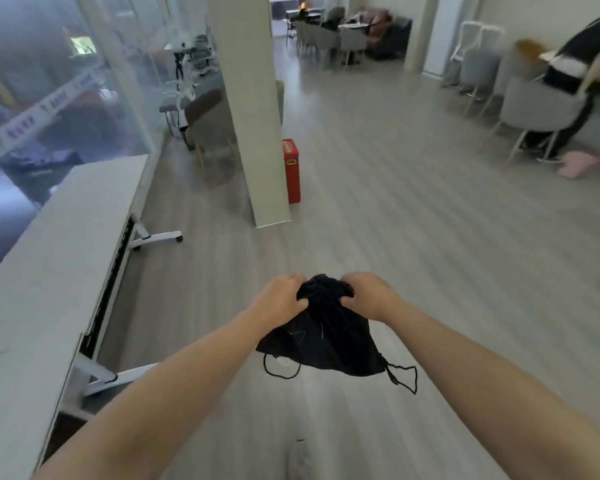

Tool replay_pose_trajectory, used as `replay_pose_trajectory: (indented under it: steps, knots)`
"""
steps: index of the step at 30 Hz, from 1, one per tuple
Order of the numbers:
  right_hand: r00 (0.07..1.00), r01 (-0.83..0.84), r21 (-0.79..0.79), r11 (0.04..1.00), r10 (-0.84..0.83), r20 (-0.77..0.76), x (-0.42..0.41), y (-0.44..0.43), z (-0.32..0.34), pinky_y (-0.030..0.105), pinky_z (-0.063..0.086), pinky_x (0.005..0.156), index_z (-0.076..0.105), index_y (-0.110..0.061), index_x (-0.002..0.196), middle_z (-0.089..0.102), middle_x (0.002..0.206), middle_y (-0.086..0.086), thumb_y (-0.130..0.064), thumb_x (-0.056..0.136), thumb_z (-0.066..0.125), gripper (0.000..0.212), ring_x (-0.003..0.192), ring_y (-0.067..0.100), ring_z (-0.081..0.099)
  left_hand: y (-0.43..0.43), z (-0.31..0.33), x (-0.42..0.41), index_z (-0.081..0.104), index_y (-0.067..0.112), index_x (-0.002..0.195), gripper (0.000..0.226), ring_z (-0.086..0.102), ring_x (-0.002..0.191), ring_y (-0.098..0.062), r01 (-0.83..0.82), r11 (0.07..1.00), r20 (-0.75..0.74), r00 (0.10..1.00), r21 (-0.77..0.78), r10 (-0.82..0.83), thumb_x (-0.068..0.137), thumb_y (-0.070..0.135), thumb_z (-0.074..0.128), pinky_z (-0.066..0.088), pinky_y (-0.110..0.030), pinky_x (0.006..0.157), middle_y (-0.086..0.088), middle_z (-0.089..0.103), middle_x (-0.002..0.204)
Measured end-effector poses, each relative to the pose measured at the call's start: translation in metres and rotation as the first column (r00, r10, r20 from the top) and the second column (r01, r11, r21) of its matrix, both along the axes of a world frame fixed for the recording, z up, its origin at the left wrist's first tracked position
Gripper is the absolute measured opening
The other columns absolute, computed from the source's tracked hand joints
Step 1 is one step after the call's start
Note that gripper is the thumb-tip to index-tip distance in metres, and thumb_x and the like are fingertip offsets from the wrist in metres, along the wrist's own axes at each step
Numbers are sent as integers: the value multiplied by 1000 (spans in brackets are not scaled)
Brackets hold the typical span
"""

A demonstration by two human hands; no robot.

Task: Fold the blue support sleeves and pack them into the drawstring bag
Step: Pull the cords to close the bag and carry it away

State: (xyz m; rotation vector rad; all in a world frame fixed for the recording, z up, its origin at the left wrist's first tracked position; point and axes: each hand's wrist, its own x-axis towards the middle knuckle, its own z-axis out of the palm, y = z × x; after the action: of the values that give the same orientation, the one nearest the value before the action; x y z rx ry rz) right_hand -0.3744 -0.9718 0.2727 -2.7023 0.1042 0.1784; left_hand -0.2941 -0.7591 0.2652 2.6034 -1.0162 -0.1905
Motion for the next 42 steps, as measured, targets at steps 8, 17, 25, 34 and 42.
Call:
replay_pose_trajectory:
  steps: [8, 17, 25, 34, 42]
  knots:
    - [942, 329, -1, 944, -328, -72, -4, -173, -22, 35, 48, 66, 55, -26, 85, 60, 84, -4, -33, 79, 59, 9, 80, 23, 60, -215, -19, 57, 59, 17, 116, 34, 58, 99, -26, 312, 950, 22, 950, 34, -312, 86, 34, 59, 48, -37, 84, -3, 60, 109]
    - [749, 663, 54, 747, -661, -43, -11, -333, -14, 36, 51, 70, 61, -21, 95, 63, 90, -2, -29, 80, 61, 17, 83, 22, 59, -435, -7, 100, 58, 16, 116, 33, 58, 100, -27, 598, 802, -55, 800, -2, -597, 87, 31, 59, 48, -37, 85, -4, 60, 109]
    - [577, 812, 108, 574, -817, -2, -32, -497, -18, 41, 53, 73, 62, -15, 89, 65, 85, 0, -27, 78, 61, 16, 80, 24, 60, -635, 0, 98, 61, 17, 111, 31, 60, 97, -28, 742, 671, -28, 670, -19, -742, 84, 32, 59, 50, -39, 85, -3, 61, 106]
    - [550, 833, 50, 550, -835, 25, -53, -728, 14, 37, 50, 67, 61, -19, 86, 63, 81, -3, -27, 81, 60, 9, 79, 24, 58, -878, 32, 83, 60, 18, 115, 32, 58, 100, -27, 796, 605, 3, 605, 12, -796, 86, 32, 60, 48, -34, 84, -2, 60, 111]
    - [495, 869, -47, 493, -864, 89, -66, -907, 33, 34, 38, 61, 52, -20, 80, 59, 81, 1, -21, 85, 58, 8, 79, 28, 57, -1080, 48, 67, 60, 19, 111, 29, 59, 96, -26, 843, 537, 88, 533, 29, -841, 86, 34, 59, 48, -36, 82, -1, 61, 106]
